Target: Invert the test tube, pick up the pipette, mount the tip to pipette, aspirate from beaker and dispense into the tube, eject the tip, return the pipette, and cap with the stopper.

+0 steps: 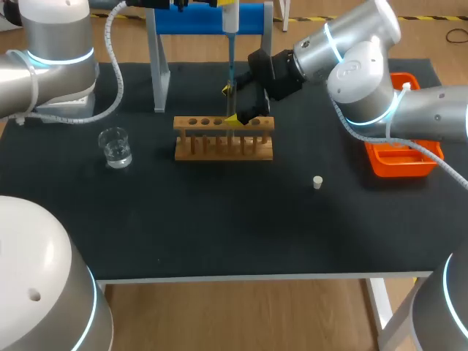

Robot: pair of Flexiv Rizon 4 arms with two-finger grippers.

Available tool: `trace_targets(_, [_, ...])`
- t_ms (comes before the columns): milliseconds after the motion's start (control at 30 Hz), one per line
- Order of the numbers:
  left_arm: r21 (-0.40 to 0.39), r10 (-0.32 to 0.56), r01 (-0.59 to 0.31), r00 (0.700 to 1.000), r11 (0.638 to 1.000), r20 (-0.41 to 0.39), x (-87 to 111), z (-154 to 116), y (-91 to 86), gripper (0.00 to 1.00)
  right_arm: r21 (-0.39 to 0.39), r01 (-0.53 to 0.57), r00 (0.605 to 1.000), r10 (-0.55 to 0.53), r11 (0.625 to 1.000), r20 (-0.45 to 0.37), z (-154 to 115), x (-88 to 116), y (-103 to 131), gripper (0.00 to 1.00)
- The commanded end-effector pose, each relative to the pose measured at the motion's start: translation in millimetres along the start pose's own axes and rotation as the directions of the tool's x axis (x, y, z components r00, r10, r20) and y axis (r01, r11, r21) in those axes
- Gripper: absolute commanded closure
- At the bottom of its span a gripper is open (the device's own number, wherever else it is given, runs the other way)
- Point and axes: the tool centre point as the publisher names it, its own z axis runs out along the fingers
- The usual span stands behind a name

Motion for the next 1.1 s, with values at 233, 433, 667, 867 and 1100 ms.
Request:
trace_targets(233, [0.001,0.025,-0.025,1.000,1.000,0.004,0.2,-5.7,0.4,1.00,0.004,-0.001,1.000,0.001,1.000,-0.002,-1.7,0.3,0.8,0.00])
trace_targets(433, [0.005,0.032,-0.032,0.999,0.999,0.003,-0.4,-5.2,2.2,1.00,0.004,-0.001,1.000,0.001,1.000,-0.002,-1.7,0.3,0.8,0.00])
trace_targets(667, [0.013,0.032,-0.032,0.999,0.999,-0.001,-0.5,-3.2,5.4,1.00,0.004,-0.001,1.000,0.001,1.000,-0.002,-1.7,0.3,0.8,0.00])
trace_targets(867, [0.018,0.029,-0.029,1.000,0.999,-0.004,-1.4,-1.4,8.4,1.00,0.004,-0.001,1.000,0.001,1.000,-0.002,-1.7,0.3,0.8,0.00])
trace_targets(1100, [0.022,0.022,-0.022,1.000,1.000,-0.007,-2.0,0.3,12.6,1.00,0.004,-0.001,1.000,0.001,1.000,-0.002,-1.7,0.3,0.8,0.00])
